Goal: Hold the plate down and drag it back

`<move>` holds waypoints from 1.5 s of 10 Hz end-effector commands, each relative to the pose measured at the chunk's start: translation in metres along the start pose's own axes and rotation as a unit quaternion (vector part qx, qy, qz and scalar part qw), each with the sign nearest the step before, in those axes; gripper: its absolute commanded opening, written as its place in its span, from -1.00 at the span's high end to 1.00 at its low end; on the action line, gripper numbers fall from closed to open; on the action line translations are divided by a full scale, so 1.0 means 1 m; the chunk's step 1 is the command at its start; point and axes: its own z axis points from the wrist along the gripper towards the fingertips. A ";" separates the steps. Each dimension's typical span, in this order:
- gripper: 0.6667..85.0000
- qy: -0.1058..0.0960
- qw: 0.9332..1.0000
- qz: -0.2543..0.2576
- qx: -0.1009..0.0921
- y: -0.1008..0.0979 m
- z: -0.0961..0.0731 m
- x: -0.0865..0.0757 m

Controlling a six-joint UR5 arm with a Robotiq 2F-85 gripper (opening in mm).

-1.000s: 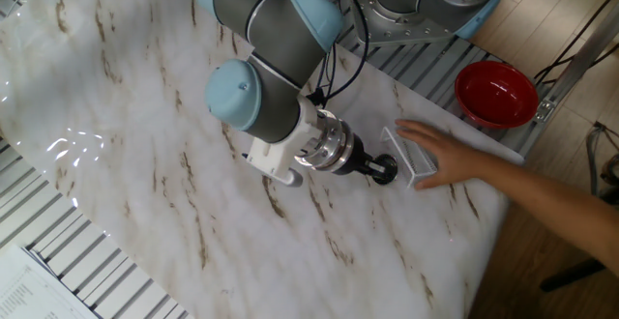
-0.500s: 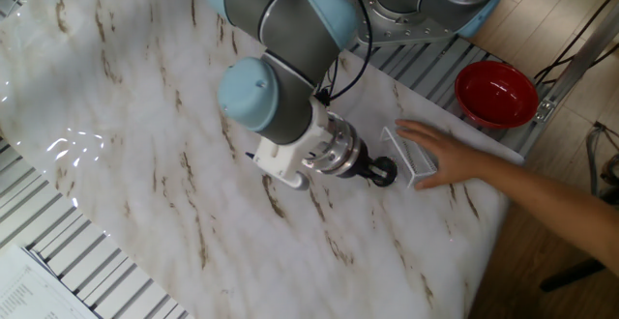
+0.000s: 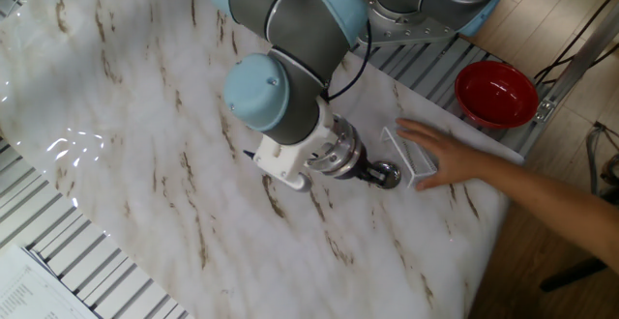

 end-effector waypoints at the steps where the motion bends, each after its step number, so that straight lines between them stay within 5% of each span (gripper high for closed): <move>1: 0.98 0.005 1.000 0.009 -0.012 0.009 -0.013 0.003; 5: 0.98 0.002 0.999 0.019 -0.038 0.033 0.008 0.008; 8: 0.98 0.001 0.999 0.012 -0.032 0.028 0.025 0.009; 15: 0.98 -0.010 1.000 -0.008 -0.025 0.022 0.035 0.008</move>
